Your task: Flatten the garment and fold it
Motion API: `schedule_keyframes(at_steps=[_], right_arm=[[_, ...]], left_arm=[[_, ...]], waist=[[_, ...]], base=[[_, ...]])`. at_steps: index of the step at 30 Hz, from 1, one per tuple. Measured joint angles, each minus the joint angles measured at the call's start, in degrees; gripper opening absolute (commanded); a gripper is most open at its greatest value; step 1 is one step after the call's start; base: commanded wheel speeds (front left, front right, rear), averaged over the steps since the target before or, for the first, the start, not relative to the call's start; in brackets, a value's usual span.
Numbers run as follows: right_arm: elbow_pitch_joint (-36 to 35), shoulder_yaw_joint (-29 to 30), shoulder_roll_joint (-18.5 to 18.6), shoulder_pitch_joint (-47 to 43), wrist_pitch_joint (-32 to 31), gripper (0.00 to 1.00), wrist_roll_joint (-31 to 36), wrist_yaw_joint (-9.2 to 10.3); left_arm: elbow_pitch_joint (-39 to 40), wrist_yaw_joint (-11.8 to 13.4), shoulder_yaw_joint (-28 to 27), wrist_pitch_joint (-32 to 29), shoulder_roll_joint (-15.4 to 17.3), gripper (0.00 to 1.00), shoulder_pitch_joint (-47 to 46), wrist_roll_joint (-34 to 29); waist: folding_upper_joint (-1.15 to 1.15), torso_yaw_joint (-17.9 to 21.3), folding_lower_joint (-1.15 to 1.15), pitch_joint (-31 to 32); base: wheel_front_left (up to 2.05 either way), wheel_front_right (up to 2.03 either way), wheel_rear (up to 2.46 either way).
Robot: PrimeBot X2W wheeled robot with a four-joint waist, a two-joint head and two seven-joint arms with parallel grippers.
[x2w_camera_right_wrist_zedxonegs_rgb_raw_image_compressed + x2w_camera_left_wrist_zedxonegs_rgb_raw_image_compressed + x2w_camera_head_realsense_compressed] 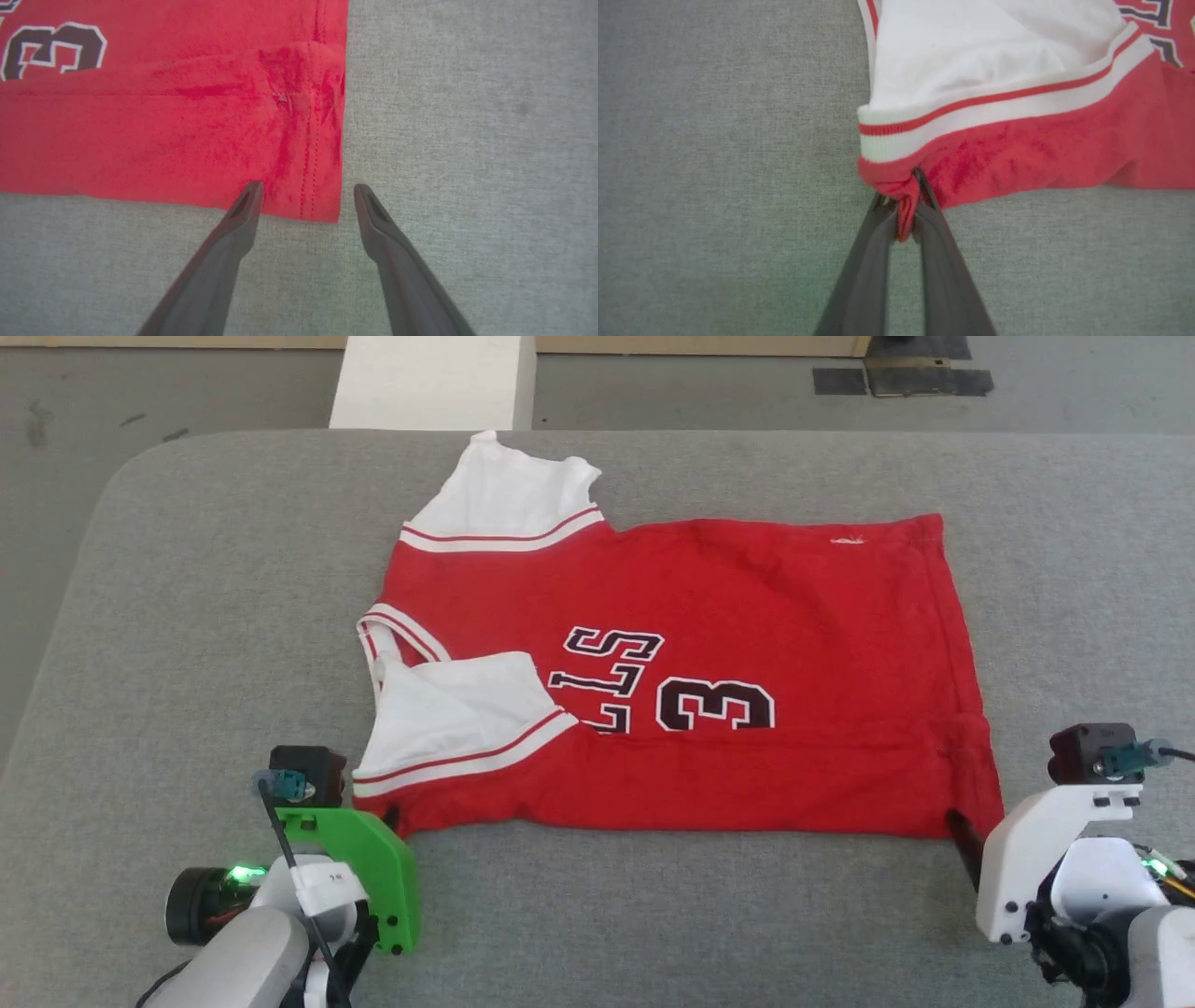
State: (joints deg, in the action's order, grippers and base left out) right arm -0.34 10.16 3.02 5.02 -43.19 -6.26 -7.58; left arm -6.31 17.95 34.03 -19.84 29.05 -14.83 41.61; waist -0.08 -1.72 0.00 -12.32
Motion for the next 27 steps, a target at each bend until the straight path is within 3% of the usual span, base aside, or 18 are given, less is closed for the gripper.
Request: schedule_keyframes(at_steps=[6,7,8,9,19,27], right_arm=[[4.6,2.1,0.0,2.5,-1.2,1.0,2.5,0.0],[5.2,1.9,0.0,2.8,-1.4,0.95,2.5,0.0],[5.6,1.8,0.1,3.2,-1.4,0.31,2.5,0.0],[5.8,1.8,0.2,3.5,-1.4,0.0,2.4,0.0],[6.9,1.3,0.6,4.0,-1.5,0.0,2.7,0.0],[2.3,-0.2,3.6,-0.4,-5.5,0.0,-0.5,0.0]], left_arm=[[5.2,1.6,0.7,-0.4,0.8,0.0,0.2,-1.3],[5.7,1.8,0.7,-0.5,0.8,0.0,0.1,-1.4],[6.1,1.9,0.7,-0.5,0.8,0.0,0.1,-1.4],[6.4,2.0,0.7,-0.6,0.9,0.0,0.1,-1.4],[6.9,1.6,1.7,-1.6,3.1,0.0,0.6,-1.6],[8.4,0.2,2.4,-3.6,6.7,0.0,3.9,-1.2]], waist=[[0.0,-1.2,0.0,-0.8],[0.0,-1.4,0.0,-1.1],[0.0,-1.5,0.0,-1.3],[0.0,-1.6,0.0,-1.5],[0.0,-1.4,0.0,0.2],[0.0,-0.5,0.0,4.4]], base=[[0.0,0.0,0.0],[0.0,0.0,0.0],[0.0,0.0,0.0],[0.0,0.0,0.0],[0.0,0.0,0.0],[0.0,0.0,0.0]])
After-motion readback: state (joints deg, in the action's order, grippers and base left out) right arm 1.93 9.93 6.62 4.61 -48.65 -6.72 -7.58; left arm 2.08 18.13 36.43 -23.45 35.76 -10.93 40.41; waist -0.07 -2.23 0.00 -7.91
